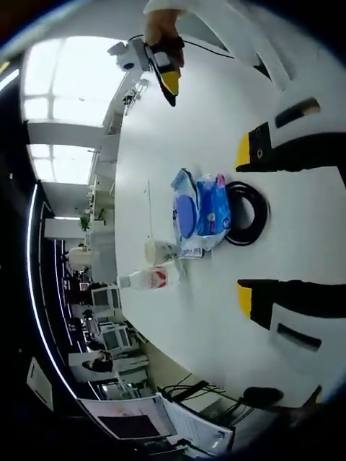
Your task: Arrange the tabletop items into an orderly group along one side of the table until the central work area is clear of visible clutter.
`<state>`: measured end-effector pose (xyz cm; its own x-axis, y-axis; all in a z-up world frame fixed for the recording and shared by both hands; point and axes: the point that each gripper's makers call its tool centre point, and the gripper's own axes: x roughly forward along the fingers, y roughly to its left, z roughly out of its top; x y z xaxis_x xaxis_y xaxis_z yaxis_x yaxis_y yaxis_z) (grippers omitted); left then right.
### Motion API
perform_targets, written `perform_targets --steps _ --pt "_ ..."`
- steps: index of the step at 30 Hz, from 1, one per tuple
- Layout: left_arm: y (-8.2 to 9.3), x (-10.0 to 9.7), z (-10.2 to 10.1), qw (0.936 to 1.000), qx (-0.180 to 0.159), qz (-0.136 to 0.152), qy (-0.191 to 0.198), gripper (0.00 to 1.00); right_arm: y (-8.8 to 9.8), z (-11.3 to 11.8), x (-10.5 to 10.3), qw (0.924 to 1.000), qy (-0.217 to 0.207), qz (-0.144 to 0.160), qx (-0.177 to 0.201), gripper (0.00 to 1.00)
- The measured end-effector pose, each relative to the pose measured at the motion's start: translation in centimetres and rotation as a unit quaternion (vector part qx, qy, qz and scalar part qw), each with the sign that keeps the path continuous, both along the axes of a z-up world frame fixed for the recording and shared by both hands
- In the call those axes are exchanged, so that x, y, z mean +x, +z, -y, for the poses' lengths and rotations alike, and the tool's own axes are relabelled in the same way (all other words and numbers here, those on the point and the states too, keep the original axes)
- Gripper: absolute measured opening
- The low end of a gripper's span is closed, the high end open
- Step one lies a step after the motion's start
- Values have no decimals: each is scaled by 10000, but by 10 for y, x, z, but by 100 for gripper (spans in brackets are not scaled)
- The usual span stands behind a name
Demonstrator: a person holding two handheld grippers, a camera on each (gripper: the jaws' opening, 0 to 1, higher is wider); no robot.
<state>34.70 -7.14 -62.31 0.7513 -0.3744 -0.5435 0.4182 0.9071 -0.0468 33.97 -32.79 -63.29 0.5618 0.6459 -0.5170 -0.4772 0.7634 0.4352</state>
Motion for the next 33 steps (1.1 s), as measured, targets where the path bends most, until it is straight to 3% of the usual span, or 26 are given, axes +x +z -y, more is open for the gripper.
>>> perform_targets --steps 5,10,17,25,33 --pt "-6 17 12 9999 -47 -63 -109 59 -9 0 9 9998 -134 -165 52 46" --pt "-14 30 21 9997 32 -105 -240 59 -19 -3 14 9996 -6 -284 -43 44" --pt "-20 59 20 9994 -245 -240 -33 58 -22 0 34 9991 -43 -423 14 41" --pt "-33 108 11 9976 -377 -500 296 56 -25 -1 66 9985 -68 -533 91 38" --pt "-57 141 13 9940 -474 -860 473 52 -36 -6 92 9965 -310 -692 347 34"
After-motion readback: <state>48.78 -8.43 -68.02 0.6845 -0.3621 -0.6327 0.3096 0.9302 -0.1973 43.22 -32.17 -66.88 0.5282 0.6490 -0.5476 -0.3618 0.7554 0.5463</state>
